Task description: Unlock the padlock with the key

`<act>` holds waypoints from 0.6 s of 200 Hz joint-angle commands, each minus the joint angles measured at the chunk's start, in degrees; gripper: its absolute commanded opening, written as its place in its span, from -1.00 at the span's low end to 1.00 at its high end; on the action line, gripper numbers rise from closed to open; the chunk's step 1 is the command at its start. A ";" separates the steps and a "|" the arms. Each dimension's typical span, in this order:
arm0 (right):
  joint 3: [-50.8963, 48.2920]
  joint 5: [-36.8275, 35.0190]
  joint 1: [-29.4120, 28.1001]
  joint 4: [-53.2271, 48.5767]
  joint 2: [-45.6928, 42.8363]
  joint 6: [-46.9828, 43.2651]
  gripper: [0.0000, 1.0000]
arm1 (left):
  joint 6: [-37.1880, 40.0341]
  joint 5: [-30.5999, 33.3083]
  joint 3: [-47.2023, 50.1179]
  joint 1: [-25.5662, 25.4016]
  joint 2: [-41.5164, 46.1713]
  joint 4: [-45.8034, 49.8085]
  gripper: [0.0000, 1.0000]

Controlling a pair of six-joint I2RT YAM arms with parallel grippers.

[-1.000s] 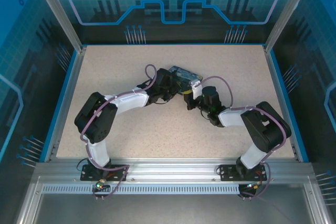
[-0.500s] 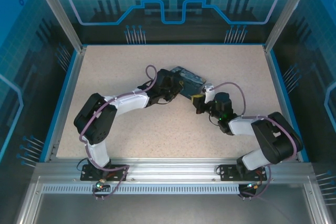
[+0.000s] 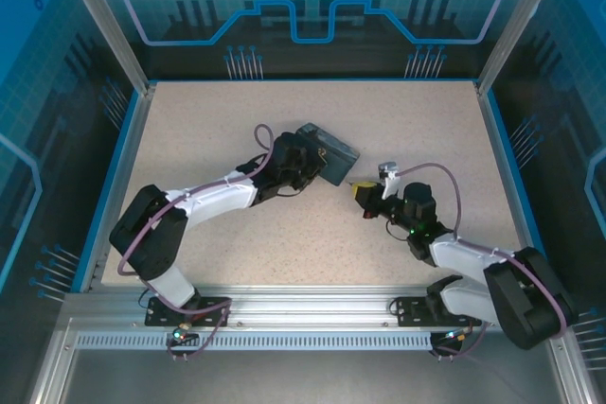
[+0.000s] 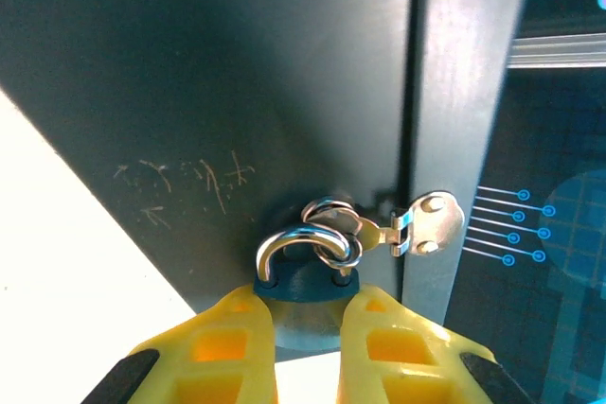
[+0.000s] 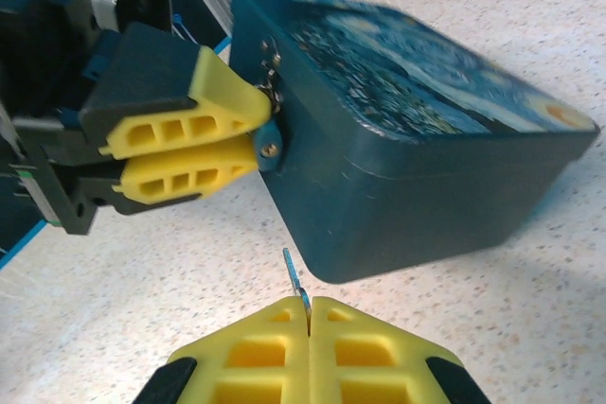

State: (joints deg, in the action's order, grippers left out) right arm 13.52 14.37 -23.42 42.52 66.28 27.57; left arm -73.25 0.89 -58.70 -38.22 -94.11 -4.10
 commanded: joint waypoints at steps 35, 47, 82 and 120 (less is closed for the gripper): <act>-1.64 -2.13 -4.87 -5.32 -4.65 4.15 -1.00 | -4.22 3.02 4.88 -3.34 6.85 -0.70 -0.77; -1.89 -1.99 -5.31 -6.01 -5.01 4.00 -1.00 | -5.06 3.51 5.98 -3.87 7.71 -1.16 -0.77; -1.86 -1.24 -6.13 -8.09 -5.88 4.26 -1.00 | -6.21 3.86 6.77 -5.44 8.10 -1.79 -0.77; -1.47 -1.45 -6.90 -8.05 -5.27 3.94 -1.00 | -7.23 3.58 6.66 -6.14 7.20 -3.31 -0.77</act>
State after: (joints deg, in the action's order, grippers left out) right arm 12.21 13.34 -29.39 35.29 61.17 31.14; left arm -79.24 3.27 -52.27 -43.79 -88.12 -3.03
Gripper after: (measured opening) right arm 0.042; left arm 0.164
